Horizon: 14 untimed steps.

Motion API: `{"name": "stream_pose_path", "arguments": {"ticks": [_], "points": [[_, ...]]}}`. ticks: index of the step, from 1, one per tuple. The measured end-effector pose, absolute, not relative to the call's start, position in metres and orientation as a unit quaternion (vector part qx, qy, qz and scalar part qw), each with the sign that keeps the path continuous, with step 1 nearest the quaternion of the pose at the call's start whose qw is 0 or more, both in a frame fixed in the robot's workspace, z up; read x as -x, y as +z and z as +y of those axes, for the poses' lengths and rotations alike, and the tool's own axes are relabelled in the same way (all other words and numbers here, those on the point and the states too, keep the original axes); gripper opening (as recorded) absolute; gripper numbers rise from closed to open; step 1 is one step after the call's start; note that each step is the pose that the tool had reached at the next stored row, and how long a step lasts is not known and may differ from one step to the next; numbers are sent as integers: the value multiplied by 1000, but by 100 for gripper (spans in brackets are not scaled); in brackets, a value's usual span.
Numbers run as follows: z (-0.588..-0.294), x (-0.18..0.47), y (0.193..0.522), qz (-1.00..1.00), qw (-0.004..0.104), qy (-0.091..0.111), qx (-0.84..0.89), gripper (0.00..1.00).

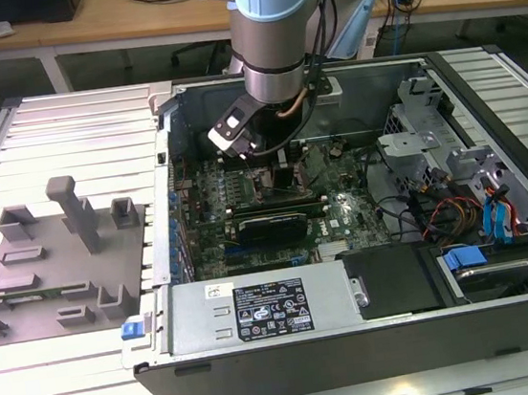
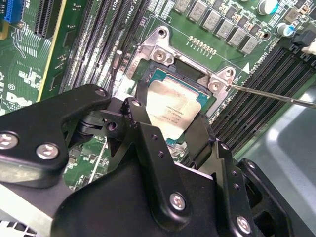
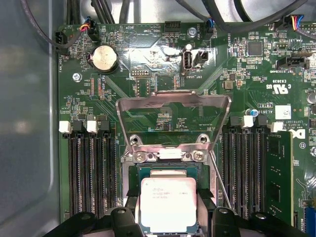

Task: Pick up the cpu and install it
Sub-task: 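Place the cpu into insertion slot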

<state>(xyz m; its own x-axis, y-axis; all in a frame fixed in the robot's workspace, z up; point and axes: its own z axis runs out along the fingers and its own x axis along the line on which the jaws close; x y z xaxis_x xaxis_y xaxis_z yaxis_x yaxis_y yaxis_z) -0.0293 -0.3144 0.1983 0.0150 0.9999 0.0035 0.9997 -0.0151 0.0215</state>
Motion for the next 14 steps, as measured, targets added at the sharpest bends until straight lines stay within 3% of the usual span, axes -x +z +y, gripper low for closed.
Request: {"name": "stream_pose_path", "arguments": {"ticks": [14], "points": [[-315,29,197,711,6,9,-703,55]]}}
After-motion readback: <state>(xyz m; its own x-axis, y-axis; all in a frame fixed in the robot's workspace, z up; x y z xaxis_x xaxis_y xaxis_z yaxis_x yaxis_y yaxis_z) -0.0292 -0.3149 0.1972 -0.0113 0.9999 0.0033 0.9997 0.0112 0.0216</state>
